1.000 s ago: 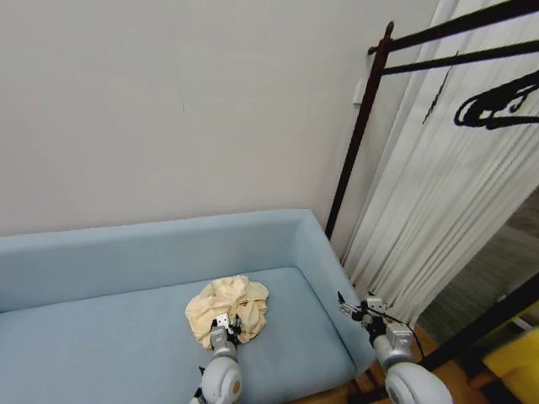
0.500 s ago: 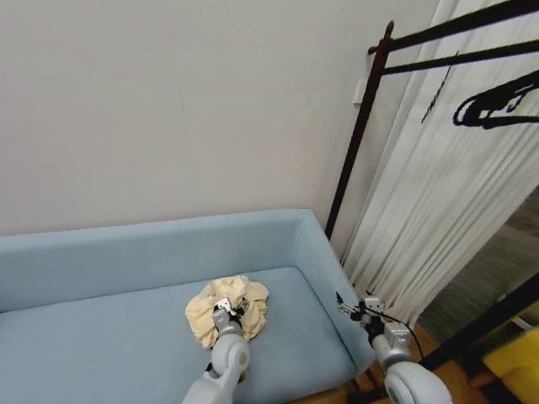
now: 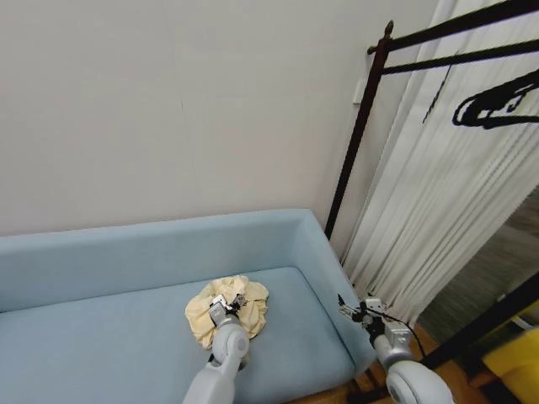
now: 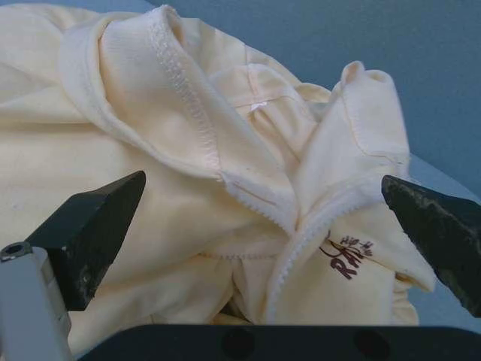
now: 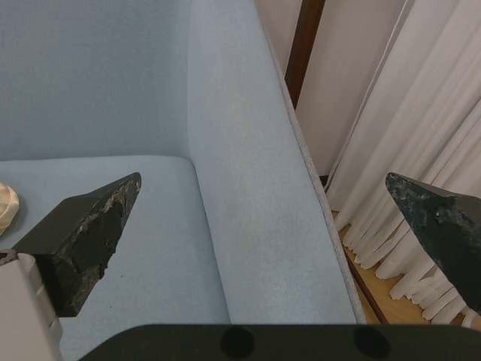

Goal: Pick up the clothes from the sofa and hang them on the clothes hanger.

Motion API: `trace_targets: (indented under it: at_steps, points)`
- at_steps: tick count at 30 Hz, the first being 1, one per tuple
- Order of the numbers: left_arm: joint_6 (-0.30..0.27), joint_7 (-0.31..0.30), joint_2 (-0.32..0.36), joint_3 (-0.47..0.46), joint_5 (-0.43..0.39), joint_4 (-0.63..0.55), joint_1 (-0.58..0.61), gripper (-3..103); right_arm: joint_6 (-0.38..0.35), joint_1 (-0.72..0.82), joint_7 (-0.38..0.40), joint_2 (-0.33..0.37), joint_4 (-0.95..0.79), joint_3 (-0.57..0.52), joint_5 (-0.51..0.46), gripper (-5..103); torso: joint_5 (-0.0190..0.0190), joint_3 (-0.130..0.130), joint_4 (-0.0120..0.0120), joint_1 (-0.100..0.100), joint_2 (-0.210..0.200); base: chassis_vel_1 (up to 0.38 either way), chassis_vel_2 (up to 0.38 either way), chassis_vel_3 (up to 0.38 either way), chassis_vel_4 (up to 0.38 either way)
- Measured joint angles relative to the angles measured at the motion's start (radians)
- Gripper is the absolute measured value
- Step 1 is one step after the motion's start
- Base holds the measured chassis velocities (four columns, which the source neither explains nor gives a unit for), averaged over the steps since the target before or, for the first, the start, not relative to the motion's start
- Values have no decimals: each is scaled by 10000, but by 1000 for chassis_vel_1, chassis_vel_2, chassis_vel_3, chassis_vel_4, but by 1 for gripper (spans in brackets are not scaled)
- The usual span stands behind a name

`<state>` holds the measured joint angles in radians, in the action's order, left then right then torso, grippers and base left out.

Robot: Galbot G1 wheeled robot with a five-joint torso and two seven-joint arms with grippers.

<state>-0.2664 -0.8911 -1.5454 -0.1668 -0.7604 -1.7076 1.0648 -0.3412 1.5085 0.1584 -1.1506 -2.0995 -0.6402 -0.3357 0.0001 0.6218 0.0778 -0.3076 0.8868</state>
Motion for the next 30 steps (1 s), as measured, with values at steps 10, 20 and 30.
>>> trace_targets:
  at_steps: [10,20,30]
  points:
    - [12,-8,-470,-64,21,1249,-941,100,-25,-24,0,41,50,11,3,100,0,0,2,0,1,0,0,0,0]
    - [180,-106,-644,-101,139,1752,-900,95,-40,-55,-8,-5,188,38,7,100,0,0,0,0,0,0,0,0,0]
    - [212,-178,-626,6,179,1379,-866,63,-59,-140,-58,-13,219,122,17,100,0,0,0,0,0,0,0,0,0]
